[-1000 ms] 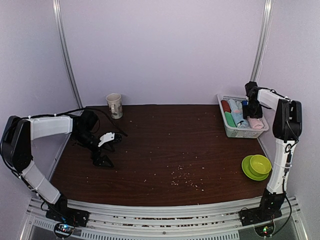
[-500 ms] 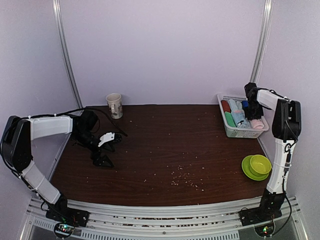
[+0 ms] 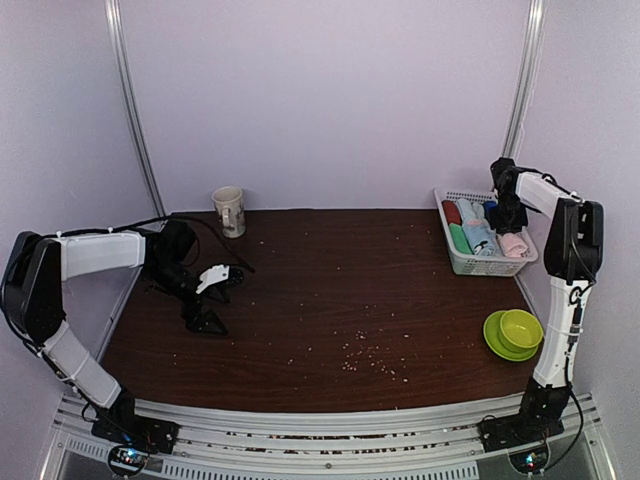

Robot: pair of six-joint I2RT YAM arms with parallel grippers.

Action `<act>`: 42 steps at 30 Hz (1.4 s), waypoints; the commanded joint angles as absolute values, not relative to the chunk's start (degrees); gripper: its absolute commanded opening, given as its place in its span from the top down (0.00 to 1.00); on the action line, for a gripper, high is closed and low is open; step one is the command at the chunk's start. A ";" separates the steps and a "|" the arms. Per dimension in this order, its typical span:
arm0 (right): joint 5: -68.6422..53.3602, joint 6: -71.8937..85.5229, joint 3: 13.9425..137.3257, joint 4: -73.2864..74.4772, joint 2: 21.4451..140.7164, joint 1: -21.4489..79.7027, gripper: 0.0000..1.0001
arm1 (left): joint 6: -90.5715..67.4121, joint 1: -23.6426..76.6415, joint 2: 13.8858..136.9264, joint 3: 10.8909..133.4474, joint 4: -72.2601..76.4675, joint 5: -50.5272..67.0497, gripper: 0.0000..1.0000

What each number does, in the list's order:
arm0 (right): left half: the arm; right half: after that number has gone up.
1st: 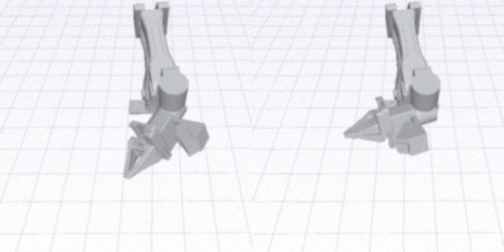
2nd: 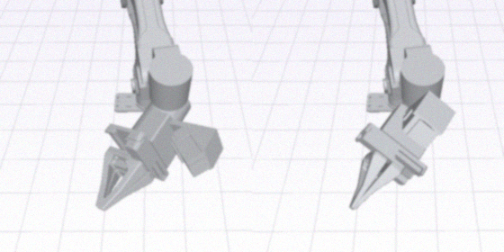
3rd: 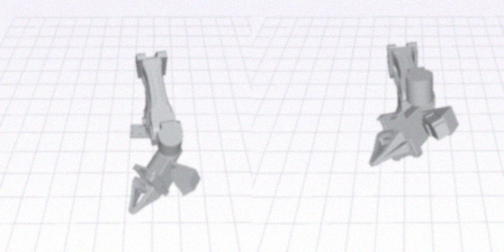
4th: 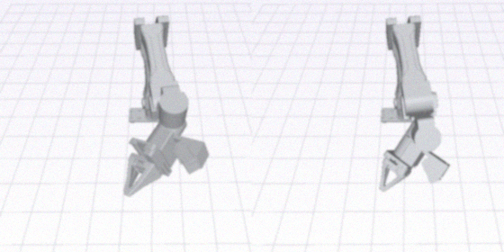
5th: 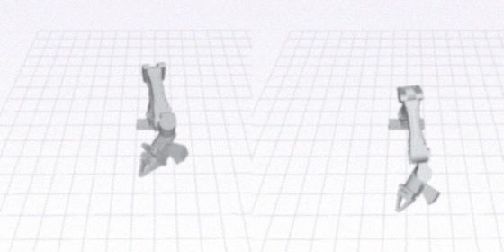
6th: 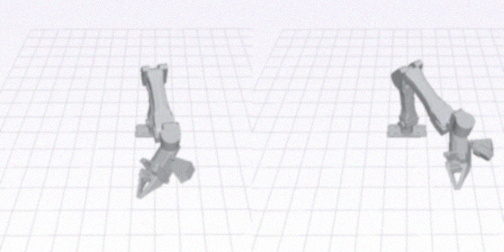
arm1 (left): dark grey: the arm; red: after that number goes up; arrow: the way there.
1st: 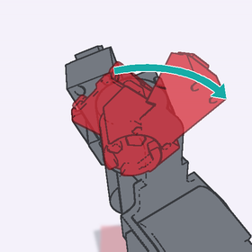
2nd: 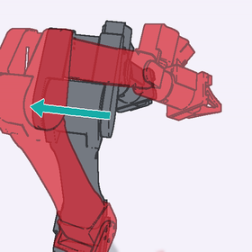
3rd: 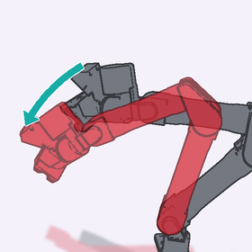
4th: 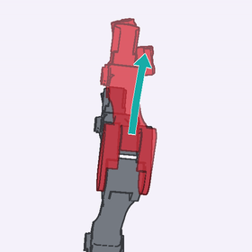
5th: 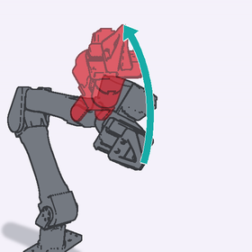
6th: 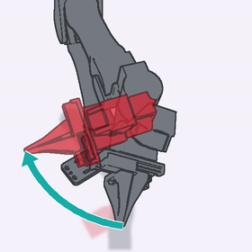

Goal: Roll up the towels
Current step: Adjust the towel in the bin.

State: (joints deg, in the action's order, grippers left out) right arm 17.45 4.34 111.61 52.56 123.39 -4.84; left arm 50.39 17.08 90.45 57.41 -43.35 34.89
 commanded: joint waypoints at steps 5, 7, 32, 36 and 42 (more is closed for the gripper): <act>13.39 4.07 112.96 54.58 123.04 -4.14 0.75 | 50.16 17.04 91.10 57.12 -42.45 35.51 0.02; 12.61 4.00 112.78 54.60 123.26 -3.98 0.75 | 50.17 17.04 90.99 57.11 -42.45 35.57 0.02; 12.69 3.96 112.86 55.55 118.06 -2.59 0.17 | 49.06 17.01 89.75 58.85 -42.84 33.07 0.02; 14.01 4.02 112.90 55.69 115.48 -2.11 0.00 | 48.70 16.90 89.11 60.94 -43.98 32.00 0.02; 18.45 4.40 112.77 55.81 111.05 -2.11 0.00 | 47.47 16.87 88.88 64.46 -45.95 28.79 0.02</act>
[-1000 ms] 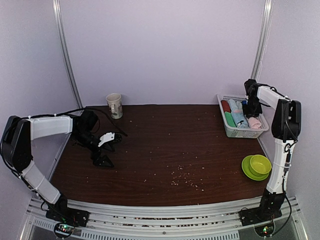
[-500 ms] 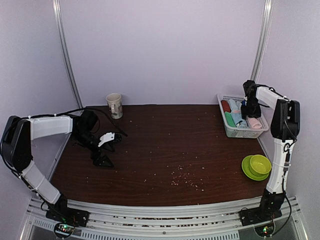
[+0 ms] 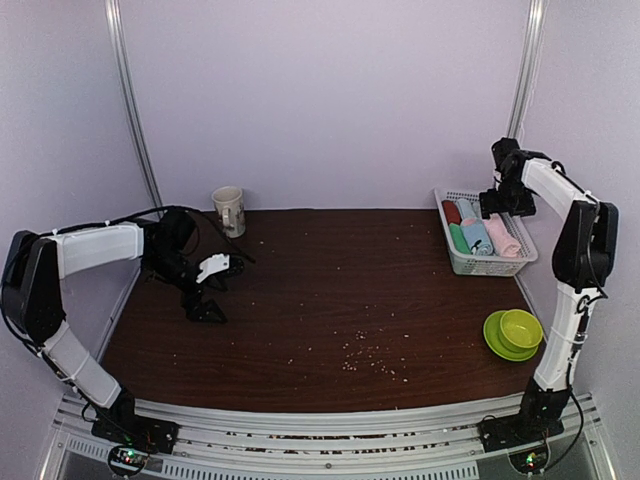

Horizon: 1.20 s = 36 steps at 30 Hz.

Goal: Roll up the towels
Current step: Reset both arms

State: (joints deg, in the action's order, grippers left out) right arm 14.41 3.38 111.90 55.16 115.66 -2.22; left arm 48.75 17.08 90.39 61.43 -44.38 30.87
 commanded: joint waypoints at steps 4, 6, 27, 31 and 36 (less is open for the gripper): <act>17.74 5.72 111.97 54.35 106.26 -0.59 0.00 | 44.25 15.27 86.63 66.14 -45.27 26.96 0.02; 20.00 6.28 109.82 51.83 102.02 1.98 0.00 | 41.48 13.00 83.65 66.67 -43.74 24.89 0.02; 15.36 22.12 51.08 10.70 58.90 32.84 0.00 | 24.91 5.27 34.48 45.57 -27.05 0.70 0.02; 24.15 21.08 47.22 13.33 57.87 38.52 0.00 | 20.58 5.35 33.22 41.33 -22.81 10.39 0.02; 27.17 20.49 44.32 18.62 54.22 41.65 0.00 | 17.76 5.31 32.07 37.96 -20.31 14.09 0.02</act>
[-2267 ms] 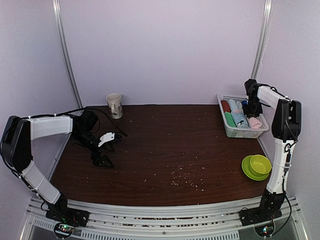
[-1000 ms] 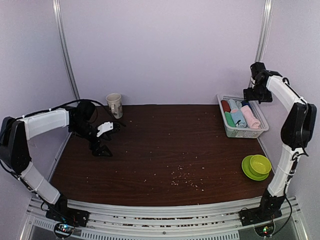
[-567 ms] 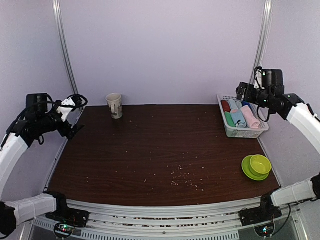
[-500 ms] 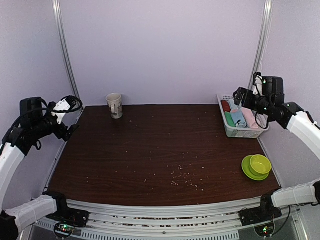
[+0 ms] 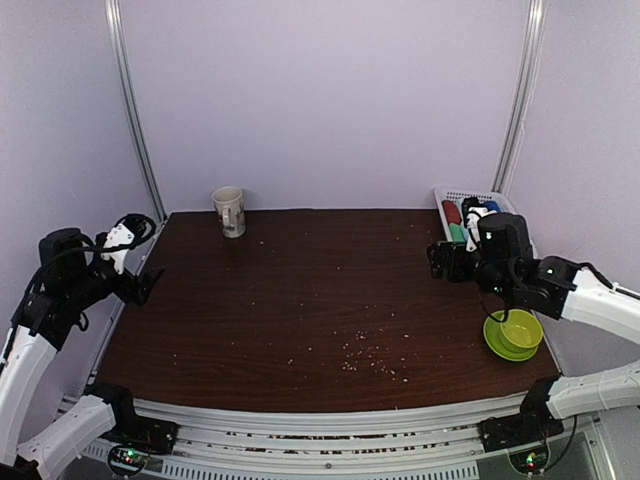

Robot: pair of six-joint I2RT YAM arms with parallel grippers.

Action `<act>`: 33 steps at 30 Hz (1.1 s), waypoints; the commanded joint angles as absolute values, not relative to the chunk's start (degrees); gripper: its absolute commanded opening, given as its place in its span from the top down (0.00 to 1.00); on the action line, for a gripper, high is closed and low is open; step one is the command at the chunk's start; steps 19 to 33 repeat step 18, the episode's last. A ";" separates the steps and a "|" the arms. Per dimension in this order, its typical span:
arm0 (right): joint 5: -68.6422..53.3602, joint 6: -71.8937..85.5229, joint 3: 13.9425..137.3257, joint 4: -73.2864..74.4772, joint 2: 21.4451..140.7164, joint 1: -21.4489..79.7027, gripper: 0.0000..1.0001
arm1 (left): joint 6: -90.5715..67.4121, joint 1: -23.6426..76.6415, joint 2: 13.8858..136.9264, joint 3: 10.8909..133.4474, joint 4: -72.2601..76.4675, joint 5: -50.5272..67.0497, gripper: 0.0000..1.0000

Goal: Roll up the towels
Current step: Reset both arms

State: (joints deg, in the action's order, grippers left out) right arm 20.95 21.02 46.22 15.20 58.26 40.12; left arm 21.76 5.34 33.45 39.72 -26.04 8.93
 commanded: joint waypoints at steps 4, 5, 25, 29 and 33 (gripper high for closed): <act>26.18 21.03 41.21 19.23 47.04 41.77 0.00 | 18.33 5.33 28.51 36.01 -21.66 12.97 0.02; 26.50 21.24 40.45 19.09 45.21 41.78 0.00 | 18.57 5.31 27.47 35.63 -22.29 13.16 0.02; 26.90 19.24 38.52 22.00 35.87 41.84 0.00 | 21.50 -0.53 25.27 37.26 -25.73 20.89 0.02; 26.90 19.24 38.52 22.00 35.87 41.84 0.00 | 21.50 -0.53 25.27 37.26 -25.73 20.89 0.02; 26.90 19.24 38.52 22.00 35.87 41.84 0.00 | 21.50 -0.53 25.27 37.26 -25.73 20.89 0.02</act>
